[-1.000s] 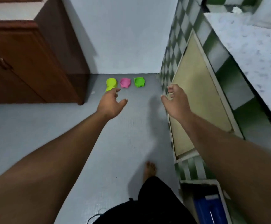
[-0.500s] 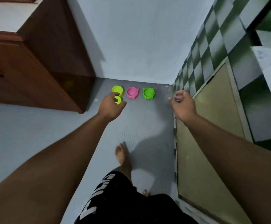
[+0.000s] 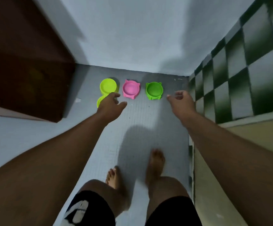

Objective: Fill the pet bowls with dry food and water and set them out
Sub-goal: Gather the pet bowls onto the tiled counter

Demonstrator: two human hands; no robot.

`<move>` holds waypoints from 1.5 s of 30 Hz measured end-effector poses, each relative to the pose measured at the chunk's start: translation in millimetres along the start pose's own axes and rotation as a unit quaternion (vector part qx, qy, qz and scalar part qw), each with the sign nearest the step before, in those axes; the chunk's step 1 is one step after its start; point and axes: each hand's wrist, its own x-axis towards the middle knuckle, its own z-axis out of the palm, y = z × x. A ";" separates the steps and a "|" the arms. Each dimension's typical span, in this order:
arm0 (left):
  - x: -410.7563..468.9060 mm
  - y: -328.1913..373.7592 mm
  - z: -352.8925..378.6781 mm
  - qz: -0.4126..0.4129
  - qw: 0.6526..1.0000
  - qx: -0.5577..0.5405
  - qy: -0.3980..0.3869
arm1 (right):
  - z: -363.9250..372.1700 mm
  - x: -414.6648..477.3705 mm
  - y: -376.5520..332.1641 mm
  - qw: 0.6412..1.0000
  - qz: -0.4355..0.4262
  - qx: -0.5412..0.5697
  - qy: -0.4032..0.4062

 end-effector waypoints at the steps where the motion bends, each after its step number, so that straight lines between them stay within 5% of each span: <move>1: 30.1 -13.5 18.9 -0.003 1.000 -0.003 0.000 | 19.5 31.7 15.6 0.999 0.030 0.017 -0.009; 6: 179.1 -81.9 115.7 -0.019 1.000 -0.014 0.008 | 103.0 181.5 111.8 0.996 0.084 0.022 -0.022; 16: 365.6 -158.1 229.4 -0.039 0.994 0.019 0.100 | 205.7 380.1 215.3 0.999 0.043 -0.030 0.005; 29: 390.8 -172.5 253.8 -0.041 0.992 -0.074 0.092 | 237.1 391.2 224.1 0.997 0.055 -0.046 -0.033; 36: 376.3 -174.7 247.3 -0.038 0.985 -0.155 0.058 | 227.8 390.4 242.7 0.997 0.034 0.069 -0.032; 45: 346.8 -135.0 185.9 -0.012 0.981 -0.187 0.050 | 191.7 358.1 167.6 0.990 0.026 0.122 -0.068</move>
